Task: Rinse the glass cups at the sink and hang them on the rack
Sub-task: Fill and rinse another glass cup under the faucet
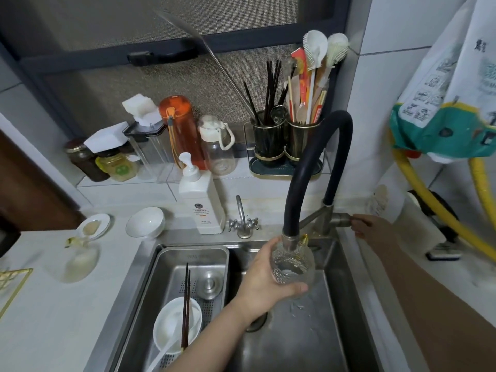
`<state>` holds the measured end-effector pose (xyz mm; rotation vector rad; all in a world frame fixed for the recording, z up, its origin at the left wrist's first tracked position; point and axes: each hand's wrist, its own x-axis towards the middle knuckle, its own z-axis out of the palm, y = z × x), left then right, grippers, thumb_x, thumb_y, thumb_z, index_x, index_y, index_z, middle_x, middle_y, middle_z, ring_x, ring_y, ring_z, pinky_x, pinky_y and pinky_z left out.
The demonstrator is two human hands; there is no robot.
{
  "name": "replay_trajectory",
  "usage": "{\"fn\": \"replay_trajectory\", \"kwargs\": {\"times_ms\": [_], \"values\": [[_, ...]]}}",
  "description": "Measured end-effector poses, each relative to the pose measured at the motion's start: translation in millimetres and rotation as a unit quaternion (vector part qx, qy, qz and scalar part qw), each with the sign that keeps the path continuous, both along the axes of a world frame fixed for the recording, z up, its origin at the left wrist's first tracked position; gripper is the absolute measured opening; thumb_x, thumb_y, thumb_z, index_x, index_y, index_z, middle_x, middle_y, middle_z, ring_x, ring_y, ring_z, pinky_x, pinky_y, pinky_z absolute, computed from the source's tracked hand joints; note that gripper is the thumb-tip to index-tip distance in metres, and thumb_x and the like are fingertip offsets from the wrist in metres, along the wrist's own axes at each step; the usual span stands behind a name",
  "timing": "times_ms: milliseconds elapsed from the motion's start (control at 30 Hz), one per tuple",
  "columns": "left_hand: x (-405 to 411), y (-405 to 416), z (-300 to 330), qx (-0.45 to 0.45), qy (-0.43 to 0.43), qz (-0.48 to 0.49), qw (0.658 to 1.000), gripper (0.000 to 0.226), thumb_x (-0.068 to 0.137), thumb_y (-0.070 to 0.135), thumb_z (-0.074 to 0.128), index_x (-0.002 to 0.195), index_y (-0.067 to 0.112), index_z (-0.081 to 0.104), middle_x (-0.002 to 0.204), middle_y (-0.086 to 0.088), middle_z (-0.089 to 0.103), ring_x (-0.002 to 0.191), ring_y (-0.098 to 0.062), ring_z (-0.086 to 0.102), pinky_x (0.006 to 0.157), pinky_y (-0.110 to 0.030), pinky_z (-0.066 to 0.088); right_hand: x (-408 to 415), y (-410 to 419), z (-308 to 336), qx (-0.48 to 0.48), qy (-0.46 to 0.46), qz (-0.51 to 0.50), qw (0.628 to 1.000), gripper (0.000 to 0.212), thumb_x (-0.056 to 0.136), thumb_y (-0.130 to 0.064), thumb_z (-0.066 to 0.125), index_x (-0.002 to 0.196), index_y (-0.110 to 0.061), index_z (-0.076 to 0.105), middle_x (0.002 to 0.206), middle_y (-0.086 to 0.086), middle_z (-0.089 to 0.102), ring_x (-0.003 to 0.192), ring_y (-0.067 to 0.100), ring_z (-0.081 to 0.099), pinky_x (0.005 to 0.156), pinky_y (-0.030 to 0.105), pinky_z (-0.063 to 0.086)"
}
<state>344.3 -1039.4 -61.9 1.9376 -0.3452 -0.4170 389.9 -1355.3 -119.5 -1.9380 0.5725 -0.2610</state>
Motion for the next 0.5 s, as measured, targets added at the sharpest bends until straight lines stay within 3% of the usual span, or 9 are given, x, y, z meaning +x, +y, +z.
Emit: {"fn": "replay_trajectory", "kwargs": {"times_ms": [333, 500], "values": [[-4, 2, -1, -0.008, 0.003, -0.002, 1.0, 0.108, 0.048, 0.052, 0.091, 0.139, 0.035, 0.036, 0.132, 0.017, 0.054, 0.125, -0.003, 0.051, 0.11, -0.039, 0.041, 4, -9, -11, 0.004, 0.005, 0.013, 1.0, 0.027, 0.095, -0.008, 0.054, 0.115, 0.007, 0.062, 0.079, 0.006, 0.062, 0.076, 0.025, 0.057, 0.066, 0.025, 0.045], [-7, 1, 3, -0.009, -0.001, -0.002, 1.0, 0.107, 0.049, 0.052, 0.09, 0.14, 0.035, 0.035, 0.133, 0.018, 0.051, 0.126, 0.002, 0.048, 0.113, -0.036, 0.038, 5, -8, -10, 0.023, 0.003, 0.008, 1.0, 0.027, 0.095, -0.009, 0.054, 0.117, 0.004, 0.062, 0.09, 0.015, 0.064, 0.089, 0.032, 0.061, 0.08, 0.037, 0.049]]}}
